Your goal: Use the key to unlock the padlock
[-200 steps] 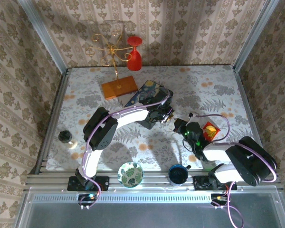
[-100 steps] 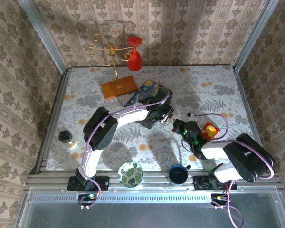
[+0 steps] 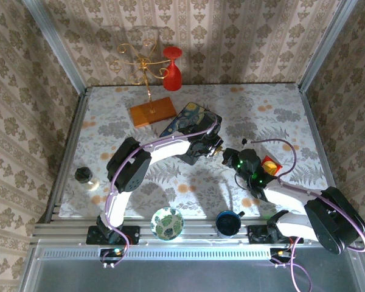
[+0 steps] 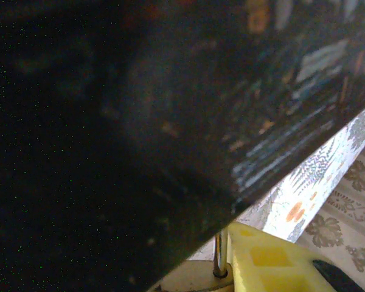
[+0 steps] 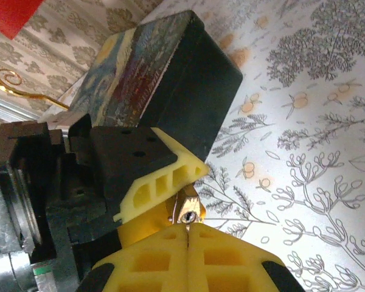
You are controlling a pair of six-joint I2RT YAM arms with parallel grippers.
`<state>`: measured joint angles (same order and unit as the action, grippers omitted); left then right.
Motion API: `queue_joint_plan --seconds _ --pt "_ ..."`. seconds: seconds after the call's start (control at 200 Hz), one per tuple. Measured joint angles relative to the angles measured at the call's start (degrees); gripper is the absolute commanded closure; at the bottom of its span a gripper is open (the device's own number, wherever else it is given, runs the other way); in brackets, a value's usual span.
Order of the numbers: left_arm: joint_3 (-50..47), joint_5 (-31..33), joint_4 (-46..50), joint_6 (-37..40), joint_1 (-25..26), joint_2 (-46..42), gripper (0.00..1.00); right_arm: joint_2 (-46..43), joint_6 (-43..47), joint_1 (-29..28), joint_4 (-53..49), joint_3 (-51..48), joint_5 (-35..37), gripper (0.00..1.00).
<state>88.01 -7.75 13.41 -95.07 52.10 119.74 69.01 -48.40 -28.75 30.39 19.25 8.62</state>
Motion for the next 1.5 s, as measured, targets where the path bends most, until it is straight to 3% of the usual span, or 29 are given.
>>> queue_joint_plan --seconds 0.365,0.55,0.725,0.971,1.326,1.501 --pt "-1.0 0.0 -1.5 0.1 0.0 -0.5 0.98 -8.0 -1.0 5.3 -1.1 -6.4 -6.1 1.0" --pt "-1.0 0.0 -1.7 -0.1 0.0 -0.5 0.98 -7.1 -1.6 13.1 0.1 -6.7 -14.5 1.0" --pt "-1.0 0.0 -1.9 -0.2 0.0 -0.5 0.98 -0.4 -2.9 17.3 4.7 -6.7 -22.8 1.0" --pt "-1.0 0.0 -2.2 -0.6 0.0 -0.5 0.98 6.5 -5.7 17.5 13.9 -7.1 -27.3 1.0" --pt "-1.0 0.0 -2.4 -1.0 0.0 -0.5 0.98 6.6 -6.1 16.1 17.2 -7.1 -27.0 1.0" --pt "-1.0 0.0 -2.7 -1.6 0.0 -0.5 0.98 3.1 -5.8 13.4 14.9 -7.1 -23.3 1.0"
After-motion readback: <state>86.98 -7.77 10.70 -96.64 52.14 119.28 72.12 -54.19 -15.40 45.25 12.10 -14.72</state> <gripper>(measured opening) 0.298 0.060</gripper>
